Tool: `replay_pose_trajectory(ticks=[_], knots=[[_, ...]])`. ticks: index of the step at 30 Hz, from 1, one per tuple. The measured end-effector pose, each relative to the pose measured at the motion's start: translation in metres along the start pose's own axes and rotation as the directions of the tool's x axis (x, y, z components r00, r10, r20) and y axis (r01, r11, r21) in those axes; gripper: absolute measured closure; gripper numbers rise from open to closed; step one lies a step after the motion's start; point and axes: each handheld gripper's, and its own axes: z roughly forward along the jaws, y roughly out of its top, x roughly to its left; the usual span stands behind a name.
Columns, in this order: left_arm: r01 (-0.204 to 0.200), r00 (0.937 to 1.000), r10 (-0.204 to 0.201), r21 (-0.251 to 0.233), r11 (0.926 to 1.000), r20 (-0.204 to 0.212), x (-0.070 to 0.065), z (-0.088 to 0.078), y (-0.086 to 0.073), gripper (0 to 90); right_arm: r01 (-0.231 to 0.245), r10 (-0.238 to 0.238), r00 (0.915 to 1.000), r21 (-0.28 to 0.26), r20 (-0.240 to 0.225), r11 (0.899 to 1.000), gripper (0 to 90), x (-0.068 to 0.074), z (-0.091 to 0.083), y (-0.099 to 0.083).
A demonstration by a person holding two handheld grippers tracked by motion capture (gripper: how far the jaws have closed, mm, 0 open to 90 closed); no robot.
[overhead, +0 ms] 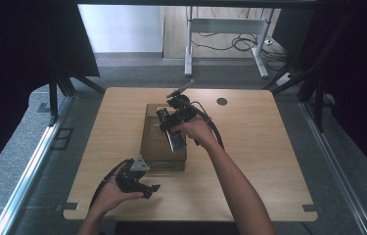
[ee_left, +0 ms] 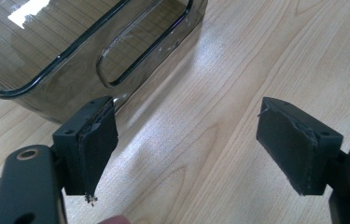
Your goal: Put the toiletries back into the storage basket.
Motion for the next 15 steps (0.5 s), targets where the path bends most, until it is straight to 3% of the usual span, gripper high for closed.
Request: replay_pose_trajectory(ticks=[11, 15], knots=[[-0.013, 0.9999, 0.013, 0.009, 0.9999, 0.004, -0.001, 0.003, 0.001, 20.6, -0.063, 0.063, 0.998, -0.008, 0.008, 0.998, 47.3, -0.005, 0.012, 0.006], [-0.014, 0.9999, 0.014, 0.011, 0.9998, 0.004, -0.001, 0.002, 0.001, 20.6, -0.062, 0.062, 0.9981, 0.004, 0.002, 0.998, 47.3, -0.003, 0.019, 0.008]])
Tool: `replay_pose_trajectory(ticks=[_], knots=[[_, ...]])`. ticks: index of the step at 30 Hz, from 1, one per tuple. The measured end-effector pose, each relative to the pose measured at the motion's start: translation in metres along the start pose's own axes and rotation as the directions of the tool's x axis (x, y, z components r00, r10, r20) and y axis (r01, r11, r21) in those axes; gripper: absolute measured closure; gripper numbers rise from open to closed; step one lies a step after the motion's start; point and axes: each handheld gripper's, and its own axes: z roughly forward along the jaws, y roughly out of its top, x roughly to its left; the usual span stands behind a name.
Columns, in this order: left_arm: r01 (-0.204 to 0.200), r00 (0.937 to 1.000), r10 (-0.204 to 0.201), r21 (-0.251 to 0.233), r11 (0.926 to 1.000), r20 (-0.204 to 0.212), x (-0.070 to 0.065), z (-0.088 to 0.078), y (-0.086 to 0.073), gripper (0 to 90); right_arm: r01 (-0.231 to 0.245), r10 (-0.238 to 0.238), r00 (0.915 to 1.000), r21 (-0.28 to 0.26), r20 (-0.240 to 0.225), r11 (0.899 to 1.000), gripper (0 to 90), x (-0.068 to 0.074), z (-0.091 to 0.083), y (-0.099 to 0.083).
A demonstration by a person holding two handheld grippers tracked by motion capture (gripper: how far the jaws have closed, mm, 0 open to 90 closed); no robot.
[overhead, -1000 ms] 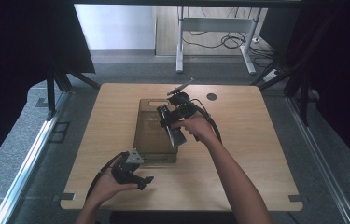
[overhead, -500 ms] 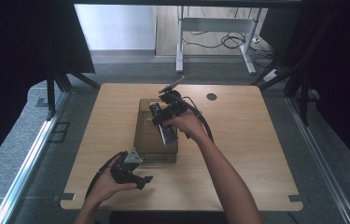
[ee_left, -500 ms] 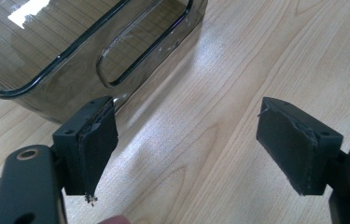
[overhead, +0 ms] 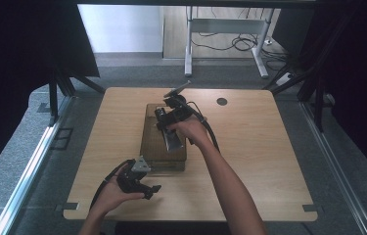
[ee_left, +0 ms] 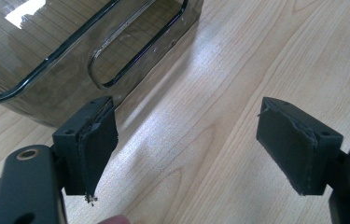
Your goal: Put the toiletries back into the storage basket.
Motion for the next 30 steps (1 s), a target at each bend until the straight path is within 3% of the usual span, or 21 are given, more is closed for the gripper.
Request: replay_pose_trajectory(ticks=[10, 16, 20, 30], knots=[[-0.001, 1.0, 0.001, -0.003, 1.0, 0.001, 0.0, 0.001, 0.0, 20.6, -0.012, 0.012, 0.9999, 0.023, -0.001, 1.0, 47.3, 0.006, 0.019, 0.004], [-0.006, 1.0, 0.006, -0.001, 1.0, 0.005, -0.003, 0.001, 0.001, 20.6, -0.057, 0.057, 0.9983, 0.003, 0.013, 0.998, 47.3, 0.009, 0.025, 0.006], [-0.016, 0.9998, 0.016, -0.003, 0.9999, 0.009, -0.006, 0.002, 0.002, 20.6, -0.084, 0.084, 0.9963, 0.001, -0.015, 0.996, 47.3, 0.013, 0.028, 0.006], [-0.028, 0.9994, 0.028, -0.001, 0.9996, 0.02, -0.01, 0.003, 0.004, 20.6, -0.138, 0.139, 0.9901, 0.014, -0.024, 0.99, 47.3, 0.014, 0.042, 0.006]])
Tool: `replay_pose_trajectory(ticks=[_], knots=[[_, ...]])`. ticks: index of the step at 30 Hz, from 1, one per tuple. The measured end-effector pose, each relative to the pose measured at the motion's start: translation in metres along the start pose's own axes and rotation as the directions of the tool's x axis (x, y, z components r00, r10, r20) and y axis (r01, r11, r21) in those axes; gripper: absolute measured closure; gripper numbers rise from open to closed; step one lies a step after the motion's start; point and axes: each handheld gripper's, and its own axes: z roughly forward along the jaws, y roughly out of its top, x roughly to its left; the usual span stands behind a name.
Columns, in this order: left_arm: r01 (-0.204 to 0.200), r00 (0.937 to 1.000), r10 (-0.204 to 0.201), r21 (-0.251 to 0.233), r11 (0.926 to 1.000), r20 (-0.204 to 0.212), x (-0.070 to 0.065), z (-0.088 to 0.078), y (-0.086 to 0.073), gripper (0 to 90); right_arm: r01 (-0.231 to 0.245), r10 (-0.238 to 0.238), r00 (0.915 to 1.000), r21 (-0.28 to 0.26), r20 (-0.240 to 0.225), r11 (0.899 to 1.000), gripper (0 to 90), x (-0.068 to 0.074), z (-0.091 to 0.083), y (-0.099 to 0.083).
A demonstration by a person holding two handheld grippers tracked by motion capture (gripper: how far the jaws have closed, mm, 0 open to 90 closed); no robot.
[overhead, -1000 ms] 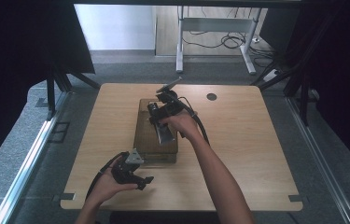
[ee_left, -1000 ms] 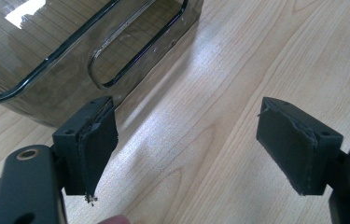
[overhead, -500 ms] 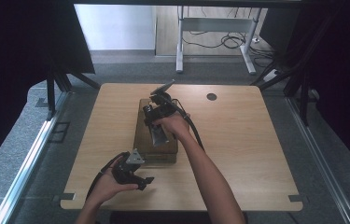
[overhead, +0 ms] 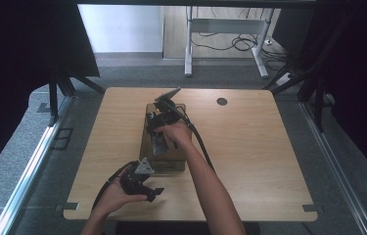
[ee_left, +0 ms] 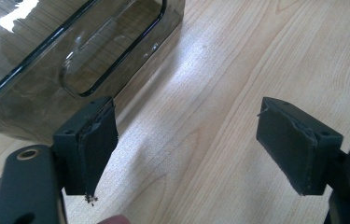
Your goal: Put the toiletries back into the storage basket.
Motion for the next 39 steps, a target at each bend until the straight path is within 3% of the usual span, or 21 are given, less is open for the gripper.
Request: replay_pose_trajectory(ticks=[11, 28, 35, 39], knots=[[-0.004, 1.0, 0.004, -0.008, 1.0, 0.003, -0.001, -0.003, 0.0, 20.7, -0.124, 0.124, 0.9922, -0.035, 0.003, 0.992, 47.4, -0.011, 0.019, -0.001], [-0.009, 0.9999, 0.009, -0.007, 0.9999, 0.006, 0.0, -0.003, 0.0, 20.7, -0.213, 0.212, 0.9768, -0.024, -0.034, 0.977, 47.4, -0.022, 0.041, -0.015], [-0.003, 0.9999, 0.003, -0.003, 1.0, 0.01, 0.0, -0.003, -0.001, 20.7, -0.242, 0.241, 0.9701, -0.017, -0.028, 0.97, 47.4, -0.025, 0.05, -0.018], [-0.002, 1.0, 0.002, -0.003, 1.0, 0.009, 0.001, -0.003, -0.001, 20.7, -0.239, 0.239, 0.971, -0.005, -0.014, 0.971, 47.3, -0.027, 0.059, -0.019]])
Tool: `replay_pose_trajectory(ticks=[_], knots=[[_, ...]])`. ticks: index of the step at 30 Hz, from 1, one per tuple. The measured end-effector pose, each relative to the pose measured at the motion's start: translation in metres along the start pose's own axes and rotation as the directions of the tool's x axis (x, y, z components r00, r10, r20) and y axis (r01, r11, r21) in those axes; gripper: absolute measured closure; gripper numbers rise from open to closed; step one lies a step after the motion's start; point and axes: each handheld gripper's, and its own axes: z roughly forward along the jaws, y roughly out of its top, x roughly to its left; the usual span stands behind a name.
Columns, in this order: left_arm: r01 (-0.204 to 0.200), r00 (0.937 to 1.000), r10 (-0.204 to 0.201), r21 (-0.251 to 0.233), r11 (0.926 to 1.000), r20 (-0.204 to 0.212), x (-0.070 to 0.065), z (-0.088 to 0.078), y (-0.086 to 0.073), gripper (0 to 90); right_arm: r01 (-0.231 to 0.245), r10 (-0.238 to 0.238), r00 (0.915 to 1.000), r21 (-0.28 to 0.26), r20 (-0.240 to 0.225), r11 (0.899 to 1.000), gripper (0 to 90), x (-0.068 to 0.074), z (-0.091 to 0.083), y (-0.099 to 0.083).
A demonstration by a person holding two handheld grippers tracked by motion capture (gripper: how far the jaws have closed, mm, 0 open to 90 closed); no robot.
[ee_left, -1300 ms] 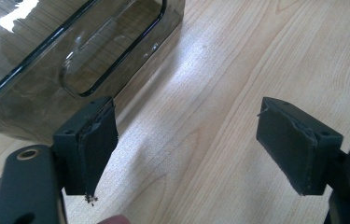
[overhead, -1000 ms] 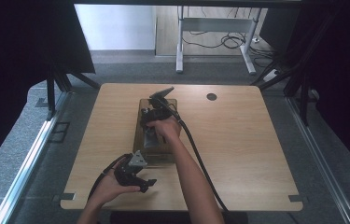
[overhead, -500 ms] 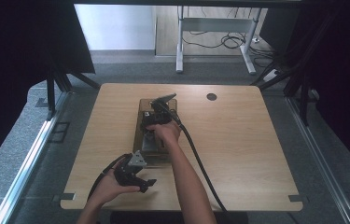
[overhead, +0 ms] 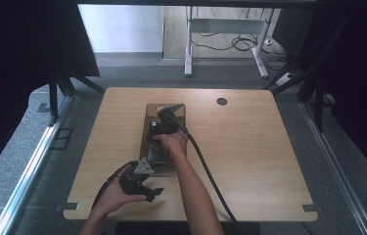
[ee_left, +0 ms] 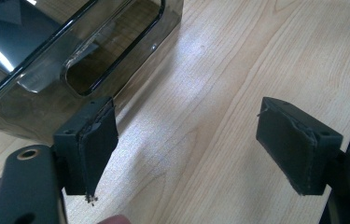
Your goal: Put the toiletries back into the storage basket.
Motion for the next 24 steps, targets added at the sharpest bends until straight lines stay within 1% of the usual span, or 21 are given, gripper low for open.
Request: replay_pose_trajectory(ticks=[2, 5, 6, 7, 8, 14, 17, 21, 23, 24], knots=[[0.004, 1.0, -0.004, -0.004, 1.0, 0.001, 0.0, 0.0, 0.0, 20.7, -0.004, 0.004, 1.0, 0.002, 0.004, 1.0, 47.3, -0.002, 0.003, 0.0], [0.003, 1.0, -0.003, -0.001, 1.0, 0.002, 0.001, 0.001, 0.0, 20.7, -0.009, 0.009, 0.9999, -0.011, 0.007, 1.0, 47.3, -0.003, 0.006, 0.0], [0.003, 1.0, -0.003, 0.0, 1.0, 0.002, 0.001, 0.001, -0.001, 20.7, -0.012, 0.012, 0.9999, -0.009, 0.007, 1.0, 47.3, -0.003, 0.008, 0.001], [0.003, 1.0, -0.003, 0.0, 1.0, 0.002, 0.001, 0.001, -0.001, 20.7, -0.005, 0.005, 0.9999, -0.008, 0.011, 1.0, 47.2, -0.004, 0.009, 0.0], [0.003, 1.0, -0.003, -0.001, 1.0, 0.003, 0.001, 0.001, -0.001, 20.7, -0.015, 0.015, 0.9999, -0.007, 0.007, 1.0, 47.2, -0.004, 0.01, 0.001], [0.003, 1.0, -0.003, 0.003, 1.0, 0.002, 0.002, 0.001, -0.001, 20.7, -0.025, 0.025, 0.9997, 0.005, 0.004, 1.0, 46.6, -0.006, 0.015, -0.001], [0.004, 1.0, -0.004, 0.001, 1.0, 0.004, 0.001, 0.002, -0.001, 20.7, -0.022, 0.022, 0.9997, 0.003, 0.01, 1.0, 46.0, -0.007, 0.016, -0.001], [0.003, 0.9999, -0.003, -0.007, 1.0, 0.01, 0.0, 0.001, 0.0, 20.7, -0.015, 0.015, 0.9989, -0.001, 0.044, 1.0, 45.4, -0.006, 0.019, -0.002], [0.006, 1.0, -0.006, -0.006, 1.0, 0.008, 0.001, 0.001, 0.0, 20.7, -0.009, 0.009, 0.998, 0.005, 0.063, 1.0, 44.3, -0.006, 0.019, -0.002], [0.003, 1.0, -0.003, 0.0, 1.0, 0.005, 0.002, 0.001, -0.001, 20.7, -0.008, 0.008, 0.9976, -0.001, 0.069, 1.0, 43.9, -0.006, 0.019, -0.002]])
